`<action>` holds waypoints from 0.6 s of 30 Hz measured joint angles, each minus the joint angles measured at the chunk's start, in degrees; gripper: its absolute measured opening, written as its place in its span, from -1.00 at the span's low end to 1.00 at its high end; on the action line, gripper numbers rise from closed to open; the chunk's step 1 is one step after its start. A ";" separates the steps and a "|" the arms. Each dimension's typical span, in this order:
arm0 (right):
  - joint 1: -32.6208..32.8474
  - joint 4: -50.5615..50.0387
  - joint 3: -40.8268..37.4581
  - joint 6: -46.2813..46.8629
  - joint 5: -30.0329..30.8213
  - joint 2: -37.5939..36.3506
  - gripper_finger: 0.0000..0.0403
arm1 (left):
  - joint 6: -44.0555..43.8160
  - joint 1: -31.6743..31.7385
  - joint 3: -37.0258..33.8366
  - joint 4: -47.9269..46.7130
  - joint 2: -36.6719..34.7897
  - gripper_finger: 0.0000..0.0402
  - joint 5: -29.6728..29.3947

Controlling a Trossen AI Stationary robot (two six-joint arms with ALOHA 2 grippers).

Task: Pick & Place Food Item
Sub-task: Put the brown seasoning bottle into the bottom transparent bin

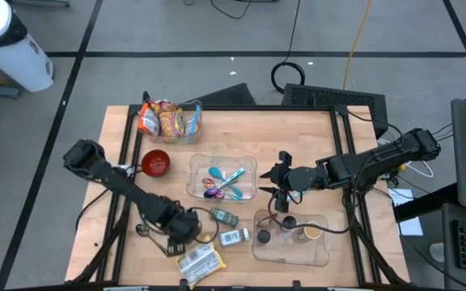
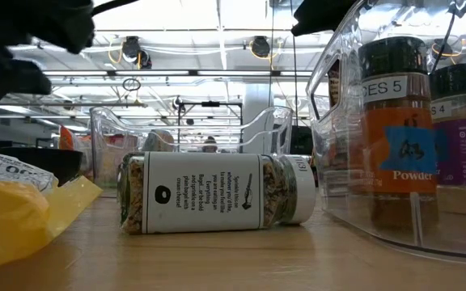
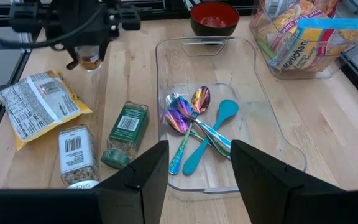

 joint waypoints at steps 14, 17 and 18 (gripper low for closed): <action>0.82 6.72 0.00 -4.32 -4.59 -0.22 -0.18 | 2.68 13.19 0.00 4.44 -13.15 -0.03 1.35; 1.56 9.04 0.00 -8.00 -4.42 -0.22 -0.18 | 2.64 16.53 0.00 10.52 -15.65 -0.03 0.48; 1.68 9.84 0.00 -9.09 -4.42 -0.22 -0.18 | 2.60 17.63 0.00 12.65 -16.32 -0.03 0.23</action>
